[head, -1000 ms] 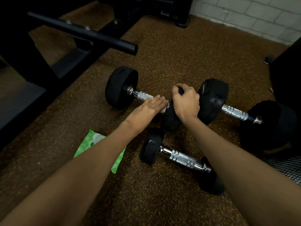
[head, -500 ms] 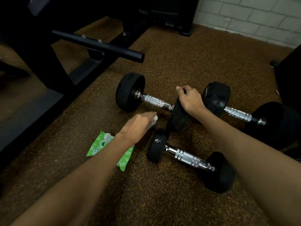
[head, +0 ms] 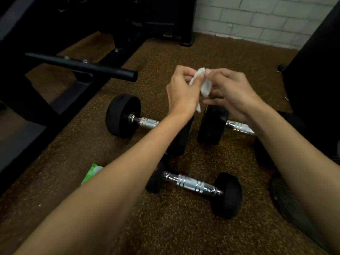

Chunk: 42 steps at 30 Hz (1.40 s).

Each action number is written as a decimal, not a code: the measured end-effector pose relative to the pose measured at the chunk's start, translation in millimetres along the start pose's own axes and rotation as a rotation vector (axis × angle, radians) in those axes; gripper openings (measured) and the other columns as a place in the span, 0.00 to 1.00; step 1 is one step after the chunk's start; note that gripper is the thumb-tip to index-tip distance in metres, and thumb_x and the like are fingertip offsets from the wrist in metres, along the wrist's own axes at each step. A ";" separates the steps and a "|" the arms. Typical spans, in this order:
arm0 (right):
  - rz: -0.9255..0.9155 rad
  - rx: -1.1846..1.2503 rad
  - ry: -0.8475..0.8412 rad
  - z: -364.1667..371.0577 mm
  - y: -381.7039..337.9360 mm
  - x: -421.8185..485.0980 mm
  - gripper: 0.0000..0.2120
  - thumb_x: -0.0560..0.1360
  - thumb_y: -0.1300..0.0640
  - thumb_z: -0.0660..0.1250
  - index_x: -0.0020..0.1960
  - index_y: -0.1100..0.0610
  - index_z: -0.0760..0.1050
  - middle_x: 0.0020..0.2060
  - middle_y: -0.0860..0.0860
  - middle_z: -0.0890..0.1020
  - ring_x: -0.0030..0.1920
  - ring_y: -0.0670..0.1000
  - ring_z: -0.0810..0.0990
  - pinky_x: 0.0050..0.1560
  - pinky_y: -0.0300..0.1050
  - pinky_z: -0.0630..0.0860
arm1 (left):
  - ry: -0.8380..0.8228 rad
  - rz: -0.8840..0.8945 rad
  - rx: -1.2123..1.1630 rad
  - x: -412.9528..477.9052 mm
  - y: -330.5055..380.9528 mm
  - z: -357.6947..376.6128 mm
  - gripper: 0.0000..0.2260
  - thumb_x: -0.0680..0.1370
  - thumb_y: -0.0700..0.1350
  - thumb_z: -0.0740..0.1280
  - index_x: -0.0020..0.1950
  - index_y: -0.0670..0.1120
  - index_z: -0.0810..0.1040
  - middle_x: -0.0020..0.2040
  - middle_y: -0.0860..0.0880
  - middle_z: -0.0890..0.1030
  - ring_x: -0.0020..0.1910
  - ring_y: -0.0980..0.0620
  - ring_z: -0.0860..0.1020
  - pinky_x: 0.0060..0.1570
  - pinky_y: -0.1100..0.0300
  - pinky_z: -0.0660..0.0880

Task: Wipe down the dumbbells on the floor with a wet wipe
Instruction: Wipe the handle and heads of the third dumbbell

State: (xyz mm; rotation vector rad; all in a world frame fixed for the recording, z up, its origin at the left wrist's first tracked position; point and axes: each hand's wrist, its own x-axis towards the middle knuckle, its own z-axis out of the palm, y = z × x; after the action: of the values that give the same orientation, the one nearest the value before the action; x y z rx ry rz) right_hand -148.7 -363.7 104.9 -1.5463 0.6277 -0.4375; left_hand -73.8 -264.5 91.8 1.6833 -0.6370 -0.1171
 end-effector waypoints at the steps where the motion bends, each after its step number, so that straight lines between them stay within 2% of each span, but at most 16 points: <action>1: -0.011 0.066 0.013 -9.8 0.5 -1.3 0.10 0.76 0.52 0.67 0.56 0.54 0.78 0.53 0.54 0.83 0.51 0.52 0.84 0.45 0.48 0.81 | -0.023 -0.027 -0.043 0.0 5.2 10.1 0.07 0.77 0.47 0.67 0.53 0.46 0.76 0.43 0.55 0.80 0.43 0.64 0.78 0.45 0.68 0.76; 4: -0.044 0.213 0.083 -35.5 5.2 -3.1 0.09 0.75 0.59 0.69 0.55 0.58 0.77 0.51 0.56 0.83 0.50 0.52 0.84 0.44 0.45 0.80 | -0.190 -0.146 -0.183 -3.0 12.4 37.3 0.08 0.79 0.46 0.63 0.54 0.47 0.79 0.48 0.51 0.82 0.49 0.55 0.80 0.53 0.53 0.78; 7: -0.048 0.201 0.245 -62.3 19.3 1.1 0.09 0.73 0.64 0.70 0.53 0.57 0.77 0.50 0.56 0.82 0.48 0.51 0.84 0.42 0.43 0.80 | -0.322 -0.112 -0.134 -6.0 13.1 56.8 0.11 0.81 0.48 0.60 0.58 0.48 0.79 0.53 0.51 0.82 0.53 0.54 0.79 0.56 0.54 0.76; 10: -0.028 -0.086 0.525 -84.1 42.6 9.9 0.12 0.71 0.62 0.72 0.51 0.52 0.75 0.51 0.53 0.81 0.48 0.49 0.82 0.40 0.42 0.80 | -0.440 -0.071 0.175 -4.9 0.4 70.2 0.17 0.81 0.50 0.59 0.70 0.49 0.69 0.67 0.49 0.74 0.64 0.51 0.72 0.61 0.60 0.68; 13: -0.013 -0.447 0.684 -97.5 64.9 9.9 0.09 0.72 0.59 0.71 0.49 0.51 0.75 0.51 0.49 0.80 0.49 0.46 0.78 0.40 0.36 0.73 | -0.594 -0.196 0.331 -7.2 -22.1 87.2 0.26 0.81 0.52 0.58 0.77 0.49 0.53 0.77 0.44 0.55 0.75 0.44 0.57 0.72 0.48 0.58; 15: -0.004 -0.641 0.647 -102.2 80.8 7.7 0.06 0.74 0.58 0.69 0.51 0.53 0.77 0.50 0.50 0.80 0.50 0.47 0.78 0.45 0.37 0.70 | -0.652 -0.237 0.377 -13.3 -32.6 96.7 0.28 0.82 0.53 0.56 0.78 0.50 0.46 0.78 0.45 0.43 0.77 0.43 0.44 0.73 0.42 0.50; 16: 0.021 -0.720 0.584 -104.5 89.4 8.1 0.07 0.76 0.57 0.67 0.53 0.56 0.79 0.50 0.52 0.81 0.51 0.48 0.79 0.47 0.37 0.69 | -0.655 -0.242 0.389 -15.8 -37.0 101.7 0.29 0.82 0.54 0.55 0.78 0.51 0.44 0.78 0.46 0.40 0.76 0.42 0.42 0.72 0.41 0.49; 19: 0.095 -0.934 0.293 -100.4 113.7 1.9 0.11 0.79 0.59 0.61 0.57 0.61 0.79 0.50 0.57 0.82 0.48 0.52 0.79 0.47 0.42 0.73 | -0.608 -0.236 0.398 -19.5 -48.1 107.5 0.28 0.81 0.56 0.55 0.77 0.55 0.44 0.76 0.51 0.38 0.74 0.42 0.46 0.71 0.40 0.52; 21: 0.032 -1.017 0.216 -102.1 123.8 -1.0 0.12 0.79 0.62 0.59 0.58 0.63 0.78 0.52 0.59 0.81 0.51 0.57 0.79 0.53 0.49 0.75 | -0.592 -0.226 0.396 -18.6 -53.3 109.1 0.28 0.81 0.57 0.54 0.76 0.57 0.45 0.76 0.52 0.39 0.73 0.41 0.48 0.70 0.40 0.53; 23: 0.045 -1.022 0.205 -107.7 123.9 0.8 0.12 0.79 0.62 0.58 0.57 0.62 0.78 0.50 0.60 0.81 0.51 0.59 0.79 0.53 0.51 0.75 | -0.585 -0.210 0.403 -18.3 -56.9 109.7 0.28 0.81 0.57 0.54 0.76 0.57 0.45 0.76 0.51 0.40 0.72 0.40 0.49 0.68 0.40 0.54; 26: 0.189 -0.951 0.156 -115.2 116.9 18.9 0.13 0.79 0.59 0.58 0.55 0.62 0.79 0.45 0.60 0.80 0.46 0.59 0.79 0.44 0.47 0.75 | -0.550 -0.170 0.408 -20.9 -61.1 111.4 0.27 0.80 0.58 0.55 0.76 0.57 0.47 0.76 0.51 0.41 0.72 0.40 0.50 0.66 0.39 0.57; 28: 0.302 -0.942 0.120 -117.2 110.1 34.5 0.14 0.78 0.58 0.58 0.56 0.63 0.78 0.48 0.60 0.78 0.46 0.58 0.78 0.40 0.45 0.73 | -0.537 -0.149 0.394 -21.5 -64.7 112.8 0.27 0.80 0.58 0.55 0.76 0.58 0.47 0.76 0.52 0.42 0.72 0.41 0.50 0.66 0.38 0.57; 31: 0.425 -0.896 0.114 -117.3 106.9 49.1 0.16 0.77 0.58 0.57 0.60 0.65 0.72 0.56 0.59 0.72 0.54 0.61 0.74 0.46 0.46 0.71 | -0.511 -0.146 0.385 -20.6 -66.9 113.9 0.26 0.80 0.58 0.55 0.76 0.59 0.48 0.76 0.53 0.42 0.72 0.42 0.51 0.66 0.38 0.57; 34: 0.286 -0.955 0.164 -114.1 118.2 44.3 0.12 0.76 0.58 0.59 0.54 0.60 0.78 0.53 0.60 0.78 0.48 0.59 0.76 0.44 0.45 0.70 | -0.492 -0.152 0.394 -19.4 -65.8 116.5 0.26 0.80 0.58 0.55 0.76 0.59 0.49 0.76 0.53 0.43 0.72 0.42 0.51 0.66 0.38 0.57; 38: -0.043 -1.038 0.323 -103.7 140.2 8.1 0.11 0.78 0.61 0.60 0.55 0.61 0.79 0.46 0.59 0.82 0.46 0.59 0.81 0.49 0.53 0.78 | -0.480 -0.139 0.392 -17.9 -67.0 117.3 0.26 0.80 0.58 0.55 0.76 0.59 0.49 0.76 0.54 0.44 0.71 0.43 0.52 0.65 0.39 0.57; 42: -0.231 -1.227 0.400 -103.4 152.0 -11.1 0.13 0.76 0.64 0.62 0.58 0.60 0.78 0.56 0.57 0.81 0.57 0.58 0.77 0.62 0.53 0.71 | -0.473 -0.119 0.384 -22.4 -69.5 116.4 0.26 0.80 0.58 0.55 0.76 0.59 0.49 0.76 0.54 0.44 0.72 0.44 0.51 0.66 0.39 0.56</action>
State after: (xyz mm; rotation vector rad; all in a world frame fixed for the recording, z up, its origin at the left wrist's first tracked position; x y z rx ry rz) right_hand -240.6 -437.5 -36.5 -2.7460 1.1429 -0.5814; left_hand -117.5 -351.0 -5.5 2.0857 -0.9552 -0.5171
